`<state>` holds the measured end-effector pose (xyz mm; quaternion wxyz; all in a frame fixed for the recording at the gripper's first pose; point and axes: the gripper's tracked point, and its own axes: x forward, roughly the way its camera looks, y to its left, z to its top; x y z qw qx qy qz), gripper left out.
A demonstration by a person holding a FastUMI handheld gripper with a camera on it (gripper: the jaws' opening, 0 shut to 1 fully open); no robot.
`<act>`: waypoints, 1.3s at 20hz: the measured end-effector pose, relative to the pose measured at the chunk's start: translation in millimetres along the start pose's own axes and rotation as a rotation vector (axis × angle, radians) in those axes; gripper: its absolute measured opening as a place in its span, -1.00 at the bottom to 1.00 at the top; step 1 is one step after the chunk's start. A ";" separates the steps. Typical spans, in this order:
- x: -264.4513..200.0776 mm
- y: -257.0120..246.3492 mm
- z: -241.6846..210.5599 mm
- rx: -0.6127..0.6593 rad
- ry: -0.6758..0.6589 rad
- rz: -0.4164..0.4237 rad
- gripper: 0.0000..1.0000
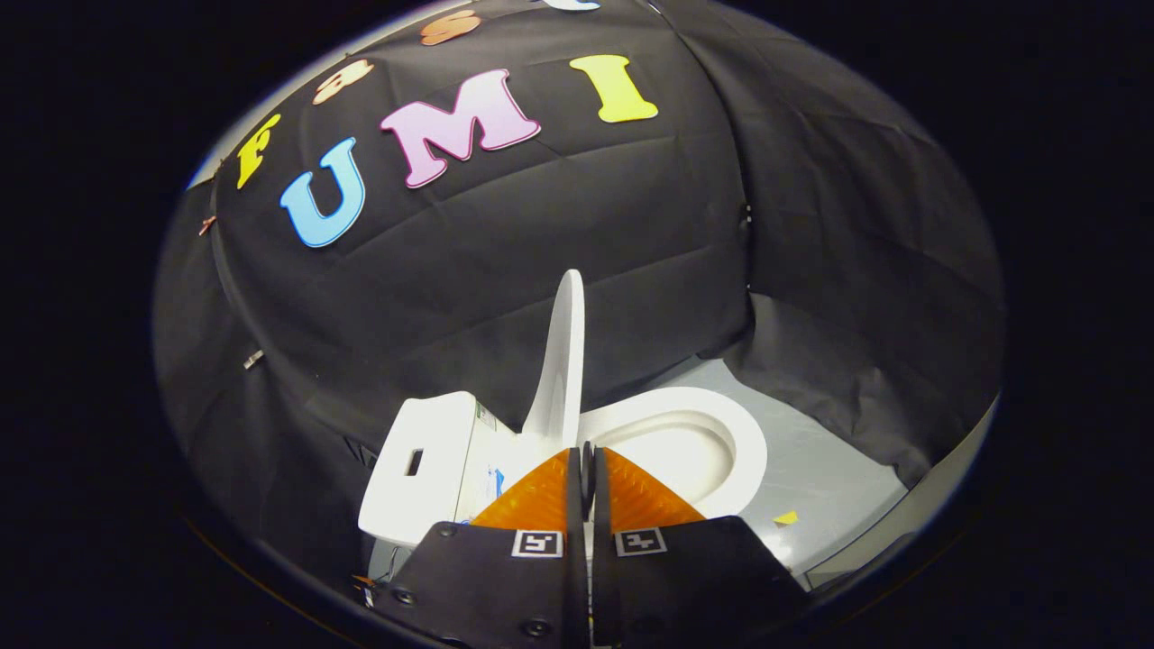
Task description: Open the toilet lid.
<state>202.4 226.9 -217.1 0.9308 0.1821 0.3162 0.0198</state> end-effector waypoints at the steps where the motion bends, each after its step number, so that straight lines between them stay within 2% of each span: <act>1: -0.4 7.1 -0.3 -0.015 -0.006 -0.006 -0.86; 11: -14.2 102.7 -6.8 -0.181 -0.082 -0.024 -0.80; 26: -17.5 235.8 -56.5 -0.423 -0.165 -0.033 -0.77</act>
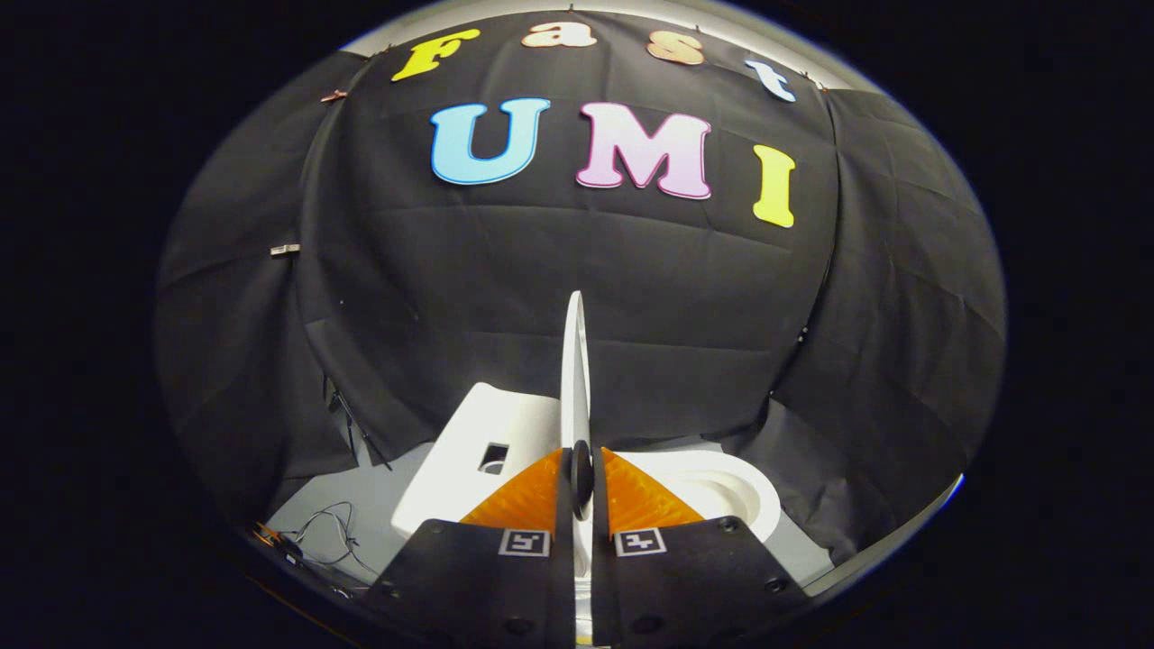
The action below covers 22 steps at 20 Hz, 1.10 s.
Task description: Open the toilet lid.
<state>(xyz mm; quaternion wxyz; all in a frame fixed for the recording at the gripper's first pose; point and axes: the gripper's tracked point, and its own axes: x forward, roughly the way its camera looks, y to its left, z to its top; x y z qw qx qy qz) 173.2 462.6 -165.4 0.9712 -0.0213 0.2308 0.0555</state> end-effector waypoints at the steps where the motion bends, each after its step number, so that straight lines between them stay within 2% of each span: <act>1: -1.2 8.9 -0.3 -0.009 -0.002 0.007 -0.77; 9: 1.0 49.6 -2.3 -0.075 -0.015 -0.002 -0.77; 12: 1.0 47.8 -2.6 -0.098 -0.019 -0.007 -0.77; 16: 0.5 47.4 -2.6 -0.065 -0.016 0.002 -0.77; 20: -2.3 41.4 1.9 -0.040 -0.029 0.004 -0.63; 21: -3.8 38.8 3.0 -0.044 -0.034 -0.001 -0.52; 22: -5.6 41.9 2.5 -0.045 -0.036 0.010 -0.27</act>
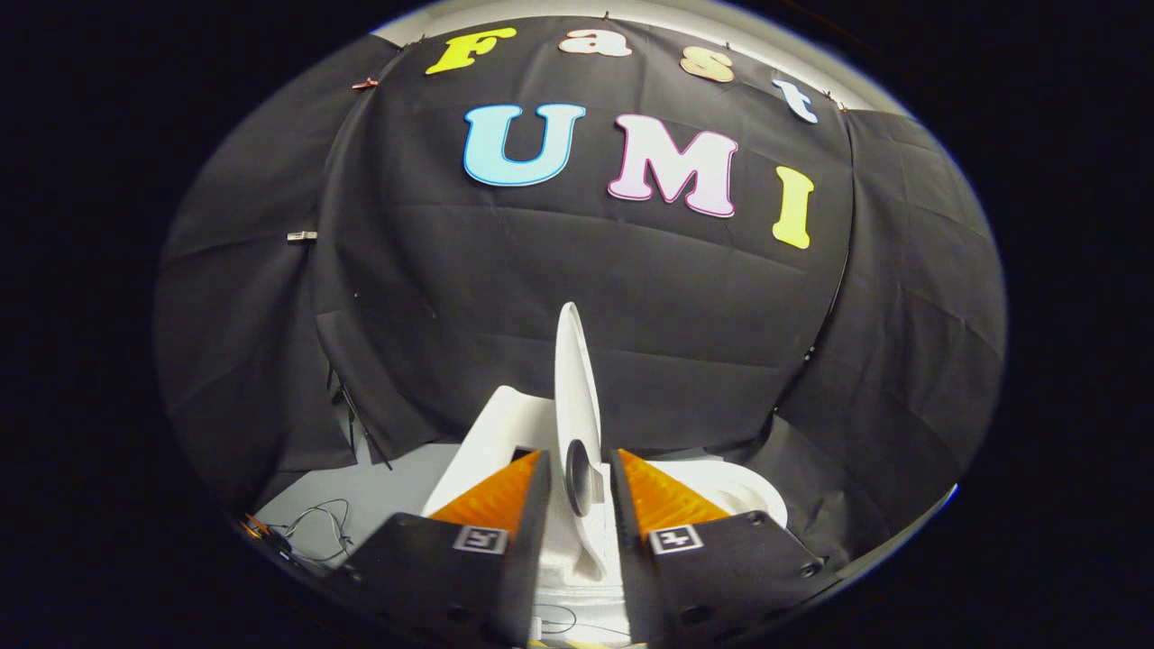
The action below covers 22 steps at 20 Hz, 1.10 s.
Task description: Open the toilet lid.
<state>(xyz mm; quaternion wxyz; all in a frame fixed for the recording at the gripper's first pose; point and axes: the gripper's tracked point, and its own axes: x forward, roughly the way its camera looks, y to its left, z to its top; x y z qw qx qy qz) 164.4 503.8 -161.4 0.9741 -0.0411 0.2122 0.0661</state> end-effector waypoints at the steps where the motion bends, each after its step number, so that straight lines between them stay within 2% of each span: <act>1: -1.1 4.1 -3.8 -0.001 0.007 0.010 -0.02; 5: -7.4 6.7 -0.8 -0.011 0.002 0.033 0.97; 16: -45.6 -15.7 33.6 0.004 -0.068 0.099 0.98; 22: -76.2 -47.3 70.1 0.019 -0.162 0.115 0.98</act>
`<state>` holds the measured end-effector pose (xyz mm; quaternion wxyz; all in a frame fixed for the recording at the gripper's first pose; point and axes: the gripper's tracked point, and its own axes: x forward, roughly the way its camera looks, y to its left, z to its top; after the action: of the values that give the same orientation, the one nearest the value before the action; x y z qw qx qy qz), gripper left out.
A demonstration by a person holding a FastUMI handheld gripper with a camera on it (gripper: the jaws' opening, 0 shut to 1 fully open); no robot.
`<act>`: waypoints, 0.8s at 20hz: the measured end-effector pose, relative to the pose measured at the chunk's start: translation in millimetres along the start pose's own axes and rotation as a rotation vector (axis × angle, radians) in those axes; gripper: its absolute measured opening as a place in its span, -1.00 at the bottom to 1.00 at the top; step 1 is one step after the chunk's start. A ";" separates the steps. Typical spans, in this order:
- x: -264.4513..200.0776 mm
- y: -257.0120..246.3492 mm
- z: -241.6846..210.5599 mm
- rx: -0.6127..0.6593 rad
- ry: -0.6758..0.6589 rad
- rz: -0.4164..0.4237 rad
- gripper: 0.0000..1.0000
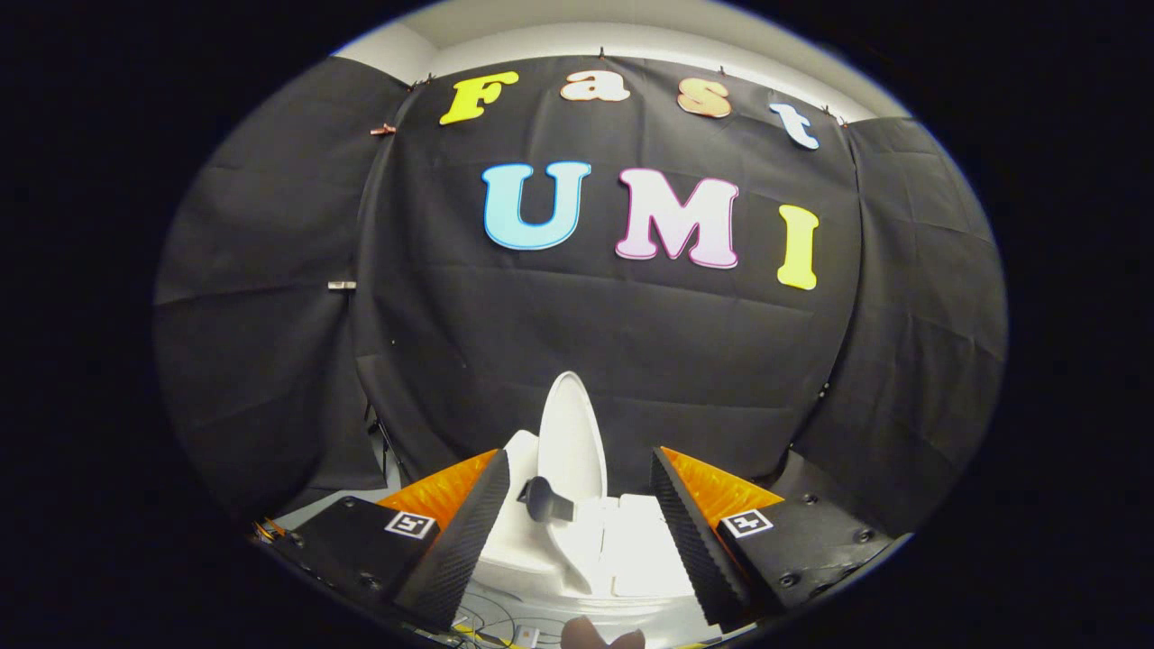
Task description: Open the toilet lid.
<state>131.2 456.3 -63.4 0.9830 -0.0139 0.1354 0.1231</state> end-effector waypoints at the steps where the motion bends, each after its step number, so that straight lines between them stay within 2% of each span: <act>1: -6.6 -5.1 6.0 0.001 -0.016 0.001 0.98; 8: -49.3 -55.6 49.8 -0.008 -0.101 -0.006 0.99; 16: -94.3 -130.1 80.9 0.044 -0.156 -0.029 0.98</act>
<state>96.5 312.6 39.1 0.9923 0.0154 0.0611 0.1067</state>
